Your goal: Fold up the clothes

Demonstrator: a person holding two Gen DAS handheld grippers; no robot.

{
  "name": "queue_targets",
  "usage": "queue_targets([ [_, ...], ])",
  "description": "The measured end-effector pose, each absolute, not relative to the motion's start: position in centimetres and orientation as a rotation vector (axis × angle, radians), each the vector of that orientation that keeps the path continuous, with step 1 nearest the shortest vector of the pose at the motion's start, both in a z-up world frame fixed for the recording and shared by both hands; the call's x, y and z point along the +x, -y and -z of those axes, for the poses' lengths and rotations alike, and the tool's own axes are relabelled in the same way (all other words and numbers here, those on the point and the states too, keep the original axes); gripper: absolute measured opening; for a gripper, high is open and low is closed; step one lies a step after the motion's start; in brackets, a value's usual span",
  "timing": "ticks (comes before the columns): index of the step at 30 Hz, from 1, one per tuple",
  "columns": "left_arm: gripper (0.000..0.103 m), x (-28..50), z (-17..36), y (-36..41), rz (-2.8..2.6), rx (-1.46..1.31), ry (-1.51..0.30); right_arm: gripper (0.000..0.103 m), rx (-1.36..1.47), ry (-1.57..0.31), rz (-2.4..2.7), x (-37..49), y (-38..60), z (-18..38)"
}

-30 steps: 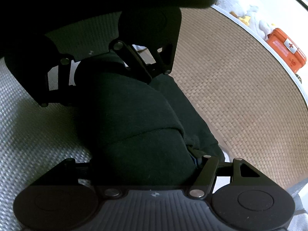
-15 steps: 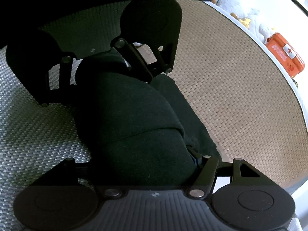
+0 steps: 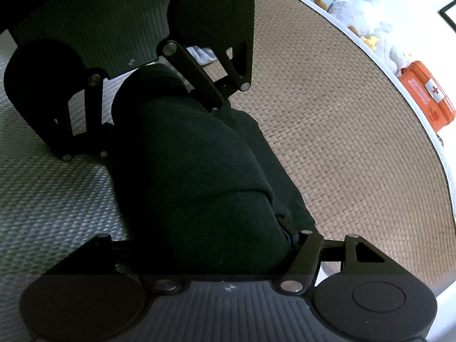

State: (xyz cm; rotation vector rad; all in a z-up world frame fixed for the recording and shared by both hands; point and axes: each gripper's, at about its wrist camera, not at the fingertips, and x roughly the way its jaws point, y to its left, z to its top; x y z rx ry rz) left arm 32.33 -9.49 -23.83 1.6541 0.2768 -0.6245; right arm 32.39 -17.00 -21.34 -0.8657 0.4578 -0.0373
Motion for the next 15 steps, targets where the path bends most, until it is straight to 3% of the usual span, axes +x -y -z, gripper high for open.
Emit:
queue_targets([
  [3, 0.059, 26.4, 25.1, 9.2, 0.62, 1.653, -0.278, 0.068, -0.883, -0.463, 0.031, 33.6, 17.3, 21.3],
  [15, 0.059, 28.5, 26.2, 10.3, 0.6, 1.618, -0.267, 0.068, -0.995, -0.501, -0.003, 38.2, 19.4, 21.0],
])
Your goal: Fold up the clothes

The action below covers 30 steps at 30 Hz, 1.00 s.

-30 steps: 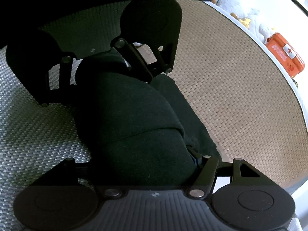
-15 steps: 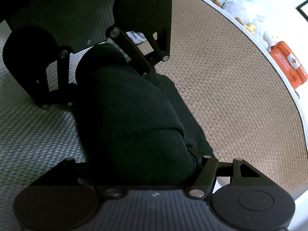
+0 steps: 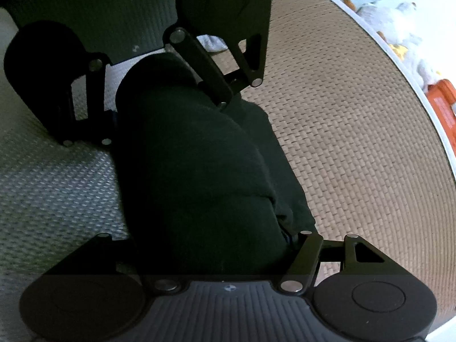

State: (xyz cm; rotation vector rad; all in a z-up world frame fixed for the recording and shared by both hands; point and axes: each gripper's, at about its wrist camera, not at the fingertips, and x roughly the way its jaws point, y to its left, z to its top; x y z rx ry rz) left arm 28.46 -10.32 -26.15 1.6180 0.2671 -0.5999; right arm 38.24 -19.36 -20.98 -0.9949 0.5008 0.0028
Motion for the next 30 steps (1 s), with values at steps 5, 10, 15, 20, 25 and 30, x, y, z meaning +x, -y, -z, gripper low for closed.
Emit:
queue_targets([
  [5, 0.059, 28.8, 26.4, 10.3, 0.591, 1.625, -0.257, 0.068, -1.014, -0.504, 0.004, 39.6, 19.7, 21.2],
  [10, 0.059, 30.6, 26.5, 10.7, 0.573, 1.608, -0.249, 0.068, -1.018, -0.509, 0.01, 40.9, 20.2, 21.0],
  [15, 0.059, 30.8, 26.8, 10.4, 0.569, 1.595, -0.233, 0.068, -1.032, -0.508, 0.018, 41.8, 20.6, 21.2],
  [20, 0.059, 30.6, 27.2, 10.0, 0.559, 1.572, -0.207, 0.068, -1.048, -0.479, 0.037, 42.2, 20.6, 21.7],
  [25, 0.059, 30.4, 27.4, 9.6, 0.551, 1.566, -0.192, 0.068, -1.064, -0.468, 0.032, 42.7, 20.8, 21.7],
  [30, 0.059, 31.0, 27.5, 9.7, 0.528, 1.556, -0.206, 0.069, -1.088, -0.481, 0.038, 43.5, 20.6, 21.8],
])
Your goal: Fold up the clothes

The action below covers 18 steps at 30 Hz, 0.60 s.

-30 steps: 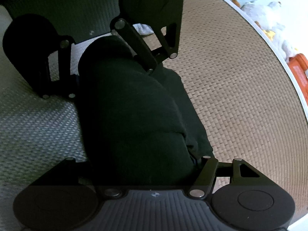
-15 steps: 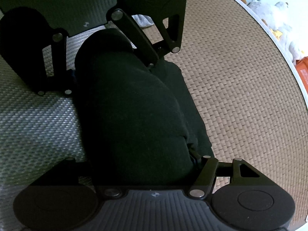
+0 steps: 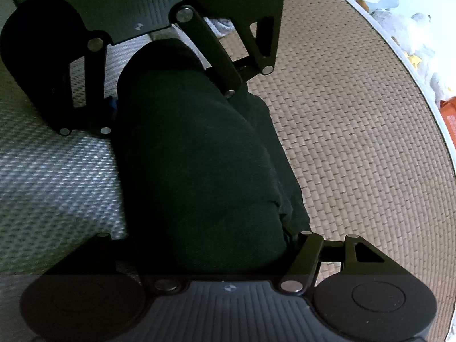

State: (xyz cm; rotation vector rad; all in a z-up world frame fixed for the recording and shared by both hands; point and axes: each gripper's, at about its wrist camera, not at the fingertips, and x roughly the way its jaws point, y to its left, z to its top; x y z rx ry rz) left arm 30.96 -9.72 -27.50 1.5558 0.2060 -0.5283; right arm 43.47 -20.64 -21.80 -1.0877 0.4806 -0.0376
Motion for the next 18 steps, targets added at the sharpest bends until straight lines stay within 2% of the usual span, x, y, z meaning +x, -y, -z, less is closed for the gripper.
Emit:
queue_targets([
  [13, 0.062, 32.2, 28.0, 9.0, 0.509, 1.489, -0.192, 0.068, -1.124, -0.474, 0.034, 44.4, 21.1, 21.8],
  [18, 0.06, 35.8, 28.3, 10.2, 0.426, 1.431, -0.205, 0.069, -1.146, -0.478, 0.023, 44.4, 21.2, 21.8],
])
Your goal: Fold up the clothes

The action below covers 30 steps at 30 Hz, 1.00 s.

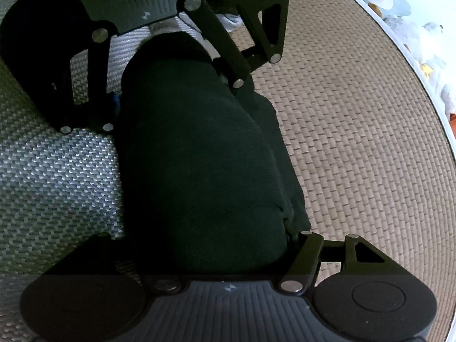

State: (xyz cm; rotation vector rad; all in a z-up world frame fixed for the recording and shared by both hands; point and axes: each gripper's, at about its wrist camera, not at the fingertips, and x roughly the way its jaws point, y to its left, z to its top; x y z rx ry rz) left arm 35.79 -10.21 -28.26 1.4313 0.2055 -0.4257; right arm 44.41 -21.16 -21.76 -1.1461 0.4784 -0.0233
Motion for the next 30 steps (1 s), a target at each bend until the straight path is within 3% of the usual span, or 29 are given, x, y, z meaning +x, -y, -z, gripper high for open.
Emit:
queue_targets([
  [9, 0.058, 35.6, 29.6, 10.3, 0.255, 1.301, -0.167, 0.069, -1.173, -0.441, 0.058, 42.5, 20.7, 22.1],
  [15, 0.063, 35.4, 29.3, 9.3, 0.238, 1.211, -0.147, 0.069, -1.192, -0.474, 0.052, 42.7, 20.6, 21.9],
  [22, 0.073, 35.5, 27.6, 7.1, 0.158, 0.85, -0.285, 0.069, -1.219, -0.475, 0.072, 41.2, 20.0, 22.7],
  [30, 0.073, 38.3, 25.8, 4.4, 0.276, 0.624, -0.431, 0.069, -1.293, -0.478, 0.109, 42.1, 19.2, 23.6],
])
